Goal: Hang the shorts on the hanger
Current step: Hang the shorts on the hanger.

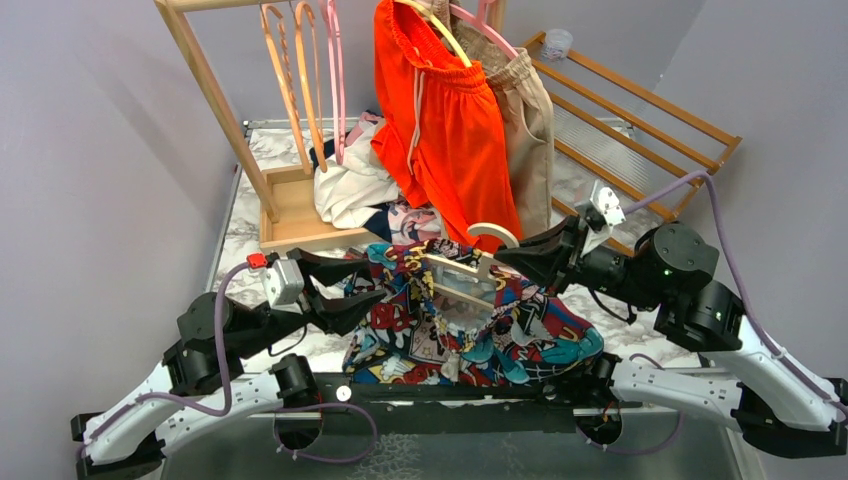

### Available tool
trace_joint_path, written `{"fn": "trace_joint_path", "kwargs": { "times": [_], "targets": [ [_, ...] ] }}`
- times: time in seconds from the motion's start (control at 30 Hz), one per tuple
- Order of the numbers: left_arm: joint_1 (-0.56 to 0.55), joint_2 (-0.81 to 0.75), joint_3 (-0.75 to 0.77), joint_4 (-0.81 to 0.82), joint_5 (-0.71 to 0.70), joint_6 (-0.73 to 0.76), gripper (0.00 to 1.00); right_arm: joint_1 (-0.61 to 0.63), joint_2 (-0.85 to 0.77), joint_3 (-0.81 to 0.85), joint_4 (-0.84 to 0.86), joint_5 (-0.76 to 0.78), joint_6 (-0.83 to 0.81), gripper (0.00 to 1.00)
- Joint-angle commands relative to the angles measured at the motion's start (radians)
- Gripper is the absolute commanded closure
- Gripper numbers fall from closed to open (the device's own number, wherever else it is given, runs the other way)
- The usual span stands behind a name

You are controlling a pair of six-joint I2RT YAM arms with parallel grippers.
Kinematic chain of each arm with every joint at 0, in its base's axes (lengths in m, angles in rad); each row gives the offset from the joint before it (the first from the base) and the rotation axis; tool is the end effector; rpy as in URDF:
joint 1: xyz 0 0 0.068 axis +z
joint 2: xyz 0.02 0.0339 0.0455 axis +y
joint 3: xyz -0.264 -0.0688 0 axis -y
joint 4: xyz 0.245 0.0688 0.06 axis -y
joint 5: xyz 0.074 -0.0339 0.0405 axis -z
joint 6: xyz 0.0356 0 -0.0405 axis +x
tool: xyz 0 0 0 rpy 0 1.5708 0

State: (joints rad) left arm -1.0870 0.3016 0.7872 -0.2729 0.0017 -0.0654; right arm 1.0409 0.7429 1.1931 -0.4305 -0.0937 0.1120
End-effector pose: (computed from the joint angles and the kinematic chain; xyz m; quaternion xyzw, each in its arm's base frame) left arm 0.0296 -0.0564 0.3825 0.3076 0.5476 -0.4244 0.6522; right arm 0.0626 0.1134 0.4549 -0.3432 0.6103 0.4162 0.5801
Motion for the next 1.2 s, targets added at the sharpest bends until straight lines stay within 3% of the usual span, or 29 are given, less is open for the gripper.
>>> {"fn": "trace_joint_path", "kwargs": {
  "times": [0.0,0.23,0.4,0.5,0.87,1.17],
  "targets": [
    [-0.001,0.024,0.048,0.002,-0.027,0.028,0.39,0.002,-0.007,0.051,0.11,-0.015,0.008,0.99],
    [0.0,0.085,0.219,-0.017,-0.037,0.154,0.38,0.002,0.013,0.163,0.088,-0.117,-0.029,0.99],
    [-0.001,0.286,0.536,-0.126,0.096,0.258,0.37,0.002,0.113,0.402,-0.04,-0.281,-0.074,0.99],
    [0.0,0.375,0.655,-0.166,0.212,0.261,0.37,0.001,0.136,0.452,-0.071,-0.312,-0.082,0.99],
    [-0.001,0.504,0.572,-0.211,0.477,0.225,0.35,0.002,0.128,0.328,-0.133,-0.283,-0.108,0.99],
    [-0.001,0.597,0.536,-0.279,0.487,0.26,0.34,0.002,0.14,0.279,-0.15,-0.308,-0.117,0.99]
  ]
}}
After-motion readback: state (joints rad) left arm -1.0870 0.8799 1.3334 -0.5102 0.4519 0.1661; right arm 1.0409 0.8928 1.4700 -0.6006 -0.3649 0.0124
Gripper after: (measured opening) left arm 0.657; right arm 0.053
